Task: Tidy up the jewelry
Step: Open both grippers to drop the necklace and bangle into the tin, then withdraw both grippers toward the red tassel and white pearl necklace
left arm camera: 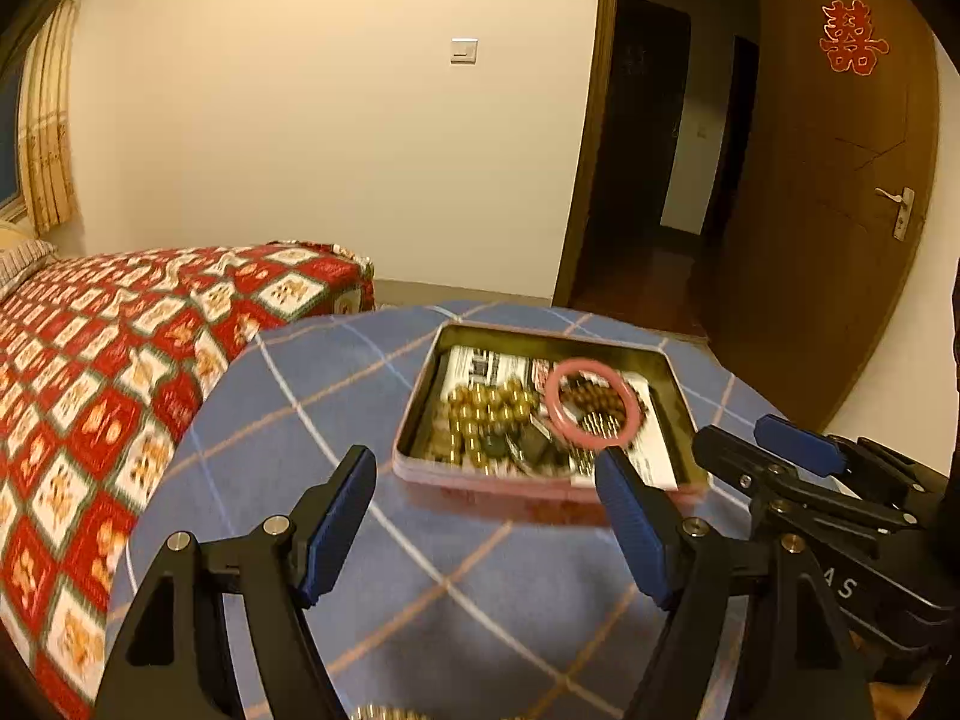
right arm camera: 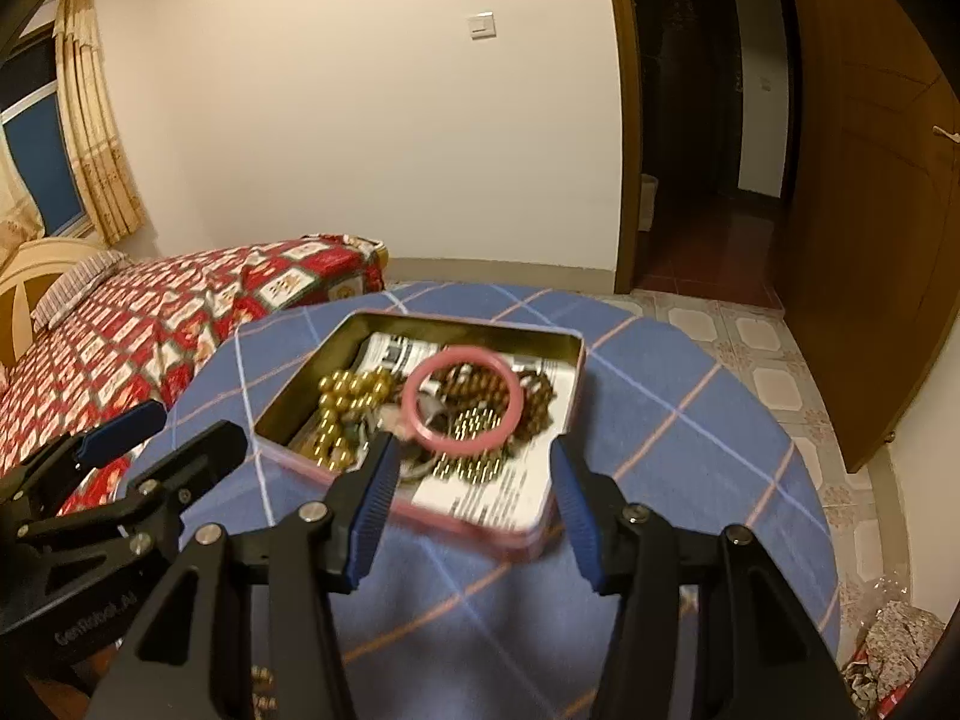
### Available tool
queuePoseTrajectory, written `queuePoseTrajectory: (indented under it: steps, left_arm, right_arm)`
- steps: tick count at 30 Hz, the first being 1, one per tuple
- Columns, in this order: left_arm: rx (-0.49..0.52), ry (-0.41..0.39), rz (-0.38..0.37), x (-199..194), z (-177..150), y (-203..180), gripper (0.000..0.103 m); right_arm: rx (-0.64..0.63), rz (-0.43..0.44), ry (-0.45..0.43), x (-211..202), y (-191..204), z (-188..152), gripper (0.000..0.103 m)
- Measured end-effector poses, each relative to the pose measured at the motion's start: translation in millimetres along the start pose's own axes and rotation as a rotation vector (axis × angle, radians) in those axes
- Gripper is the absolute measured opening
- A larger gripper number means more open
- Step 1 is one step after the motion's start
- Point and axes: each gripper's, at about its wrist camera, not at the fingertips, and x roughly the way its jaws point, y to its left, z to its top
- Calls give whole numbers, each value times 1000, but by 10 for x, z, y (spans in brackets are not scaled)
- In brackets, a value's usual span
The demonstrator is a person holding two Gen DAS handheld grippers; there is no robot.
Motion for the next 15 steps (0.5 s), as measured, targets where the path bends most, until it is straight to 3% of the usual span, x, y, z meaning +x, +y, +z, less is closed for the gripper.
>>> queuePoseTrajectory:
  steps: [8,15]
  left_arm:
    - [-87,15,-19,-279,-345,134,76]
    - [-65,29,37,-496,-594,283,76]
  right_arm:
    - [-18,16,16,-185,108,-299,56]
    - [-37,25,33,-327,122,-557,56]
